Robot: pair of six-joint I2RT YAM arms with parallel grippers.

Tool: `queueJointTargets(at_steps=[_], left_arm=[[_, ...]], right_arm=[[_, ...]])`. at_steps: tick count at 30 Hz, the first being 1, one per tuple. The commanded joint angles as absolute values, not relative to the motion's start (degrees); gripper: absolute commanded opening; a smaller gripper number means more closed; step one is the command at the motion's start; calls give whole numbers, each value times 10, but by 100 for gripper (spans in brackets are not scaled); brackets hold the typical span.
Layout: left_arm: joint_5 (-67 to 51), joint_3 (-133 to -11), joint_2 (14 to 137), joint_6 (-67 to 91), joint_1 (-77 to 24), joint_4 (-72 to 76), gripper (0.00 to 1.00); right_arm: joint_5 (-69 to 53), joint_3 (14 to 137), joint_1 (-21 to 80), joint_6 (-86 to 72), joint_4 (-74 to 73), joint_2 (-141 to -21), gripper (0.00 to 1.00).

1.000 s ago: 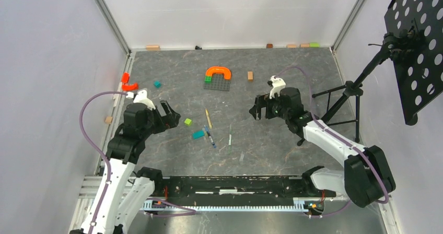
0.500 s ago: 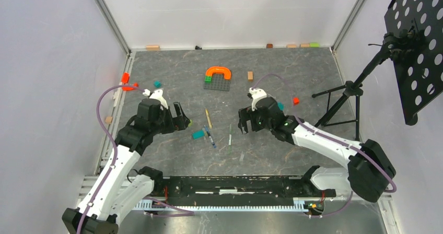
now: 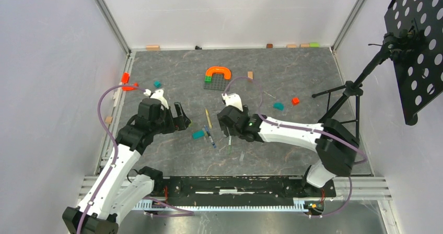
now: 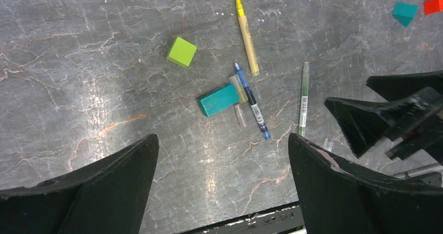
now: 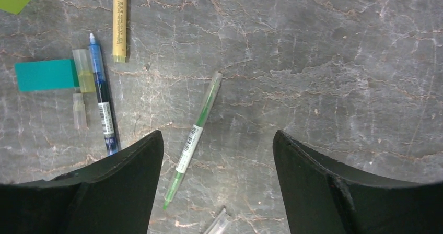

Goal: Insert the pens into the pen caps

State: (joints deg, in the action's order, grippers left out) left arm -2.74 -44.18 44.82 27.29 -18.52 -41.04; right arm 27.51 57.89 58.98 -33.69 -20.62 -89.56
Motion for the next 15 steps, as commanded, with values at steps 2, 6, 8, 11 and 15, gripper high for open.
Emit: queueJointTargets(at_steps=[2,6,8,11,15], left_arm=[[-42,-446,439,250,-189,-408,100],[-46,-446,435,250,-190,-407,100],[-48,-446,433,249,-190,-406,100],[-48,-446,429,248,-190,-406,100],[-51,-446,427,248,-191,-405,100]], right_arm=[[326,642,610,-390,-253,-958,80],[328,652,618,-402,-255,-983,75],[324,653,619,-406,-255,-992,73],[318,652,620,-410,-252,-1003,70],[315,648,622,-417,-253,-1017,65]])
